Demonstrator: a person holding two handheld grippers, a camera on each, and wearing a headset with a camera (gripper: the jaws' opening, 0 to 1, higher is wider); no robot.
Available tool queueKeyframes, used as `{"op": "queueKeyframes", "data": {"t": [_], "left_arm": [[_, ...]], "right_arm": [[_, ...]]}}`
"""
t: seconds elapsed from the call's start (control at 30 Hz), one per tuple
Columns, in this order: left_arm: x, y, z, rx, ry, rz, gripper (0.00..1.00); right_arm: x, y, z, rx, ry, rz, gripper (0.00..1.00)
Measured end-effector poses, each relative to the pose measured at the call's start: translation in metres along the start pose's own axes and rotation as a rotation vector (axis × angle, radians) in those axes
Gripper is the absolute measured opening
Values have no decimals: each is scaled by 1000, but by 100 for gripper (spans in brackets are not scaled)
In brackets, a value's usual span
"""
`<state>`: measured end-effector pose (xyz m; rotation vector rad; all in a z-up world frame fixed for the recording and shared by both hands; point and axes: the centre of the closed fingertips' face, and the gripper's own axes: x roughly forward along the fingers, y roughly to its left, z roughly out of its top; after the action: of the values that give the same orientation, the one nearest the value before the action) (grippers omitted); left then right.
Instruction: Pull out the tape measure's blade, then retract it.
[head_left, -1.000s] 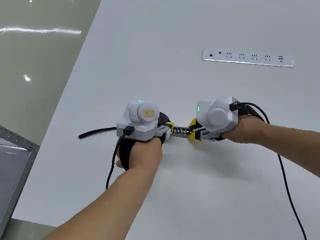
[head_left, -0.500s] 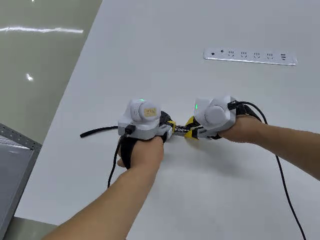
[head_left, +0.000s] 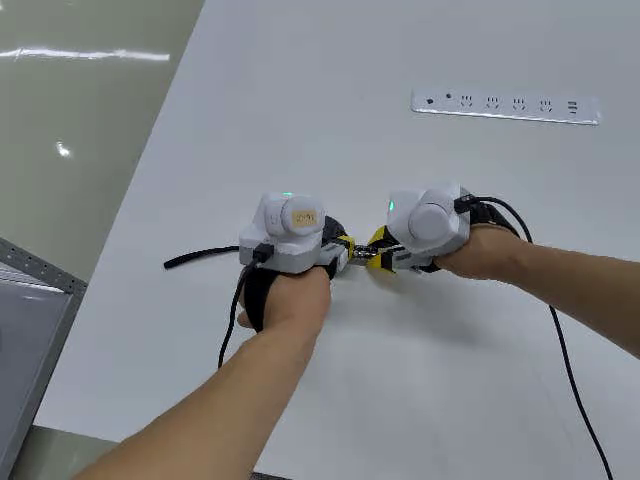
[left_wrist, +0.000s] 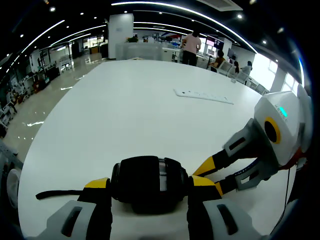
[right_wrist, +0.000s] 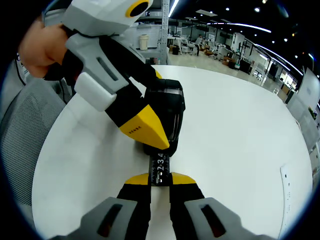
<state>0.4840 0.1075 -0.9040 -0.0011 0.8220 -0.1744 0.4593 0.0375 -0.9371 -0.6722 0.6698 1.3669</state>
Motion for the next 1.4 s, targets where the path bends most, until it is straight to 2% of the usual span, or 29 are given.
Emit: {"op": "queueKeyframes", "data": {"t": [0.8, 1.4], "left_arm": [[0, 0, 0, 0, 0, -1, 57], [0, 0, 1, 5, 0, 1, 56]], "right_arm": [[8, -2, 8, -24, 4, -3, 13], [13, -2, 11, -6, 53, 42, 13]]}}
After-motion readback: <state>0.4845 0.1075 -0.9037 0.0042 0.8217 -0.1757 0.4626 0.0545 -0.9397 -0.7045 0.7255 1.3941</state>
